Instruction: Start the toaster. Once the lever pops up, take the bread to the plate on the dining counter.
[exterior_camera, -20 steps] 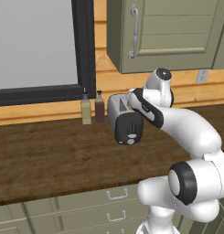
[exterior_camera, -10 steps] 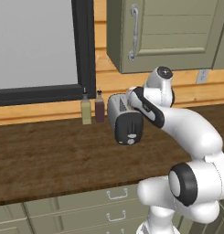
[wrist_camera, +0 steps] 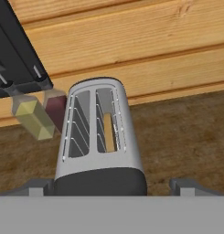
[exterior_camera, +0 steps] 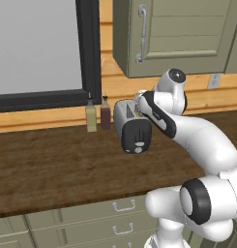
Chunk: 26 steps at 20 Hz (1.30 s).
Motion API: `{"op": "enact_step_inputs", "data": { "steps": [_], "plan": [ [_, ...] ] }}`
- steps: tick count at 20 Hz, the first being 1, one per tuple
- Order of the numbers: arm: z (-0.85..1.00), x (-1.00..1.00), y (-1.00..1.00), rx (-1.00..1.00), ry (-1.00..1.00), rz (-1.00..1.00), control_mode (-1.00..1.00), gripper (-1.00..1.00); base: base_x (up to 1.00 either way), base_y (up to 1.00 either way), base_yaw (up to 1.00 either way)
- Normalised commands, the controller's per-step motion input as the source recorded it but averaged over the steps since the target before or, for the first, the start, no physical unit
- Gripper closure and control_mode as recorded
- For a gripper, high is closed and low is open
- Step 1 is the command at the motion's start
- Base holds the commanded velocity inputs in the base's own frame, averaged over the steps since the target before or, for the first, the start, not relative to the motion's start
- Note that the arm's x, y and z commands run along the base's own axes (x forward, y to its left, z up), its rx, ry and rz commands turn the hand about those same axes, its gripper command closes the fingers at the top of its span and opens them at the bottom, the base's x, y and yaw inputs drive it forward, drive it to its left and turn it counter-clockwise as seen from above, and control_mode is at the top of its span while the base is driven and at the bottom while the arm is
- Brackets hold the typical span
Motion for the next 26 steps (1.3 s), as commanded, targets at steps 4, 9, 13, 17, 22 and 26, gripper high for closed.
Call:
{"op": "enact_step_inputs", "data": {
  "steps": [4,9,13,17,22,26],
  "plan": [
    [0.00,0.00,0.00,0.00,0.00,0.00,-1.00,-1.00,0.00,0.00,0.00],
    [0.00,0.00,0.00,0.00,0.00,0.00,-1.00,-1.00,0.00,0.00,0.00],
    [0.00,0.00,0.00,0.00,0.00,0.00,-1.00,-1.00,0.00,0.00,0.00],
    [0.00,0.00,0.00,0.00,0.00,0.00,-1.00,-1.00,0.00,0.00,0.00],
    [0.00,0.00,0.00,0.00,0.00,0.00,-1.00,-1.00,0.00,0.00,0.00],
    [0.00,0.00,0.00,0.00,0.00,0.00,-1.00,-1.00,0.00,0.00,0.00]
  ]
}}
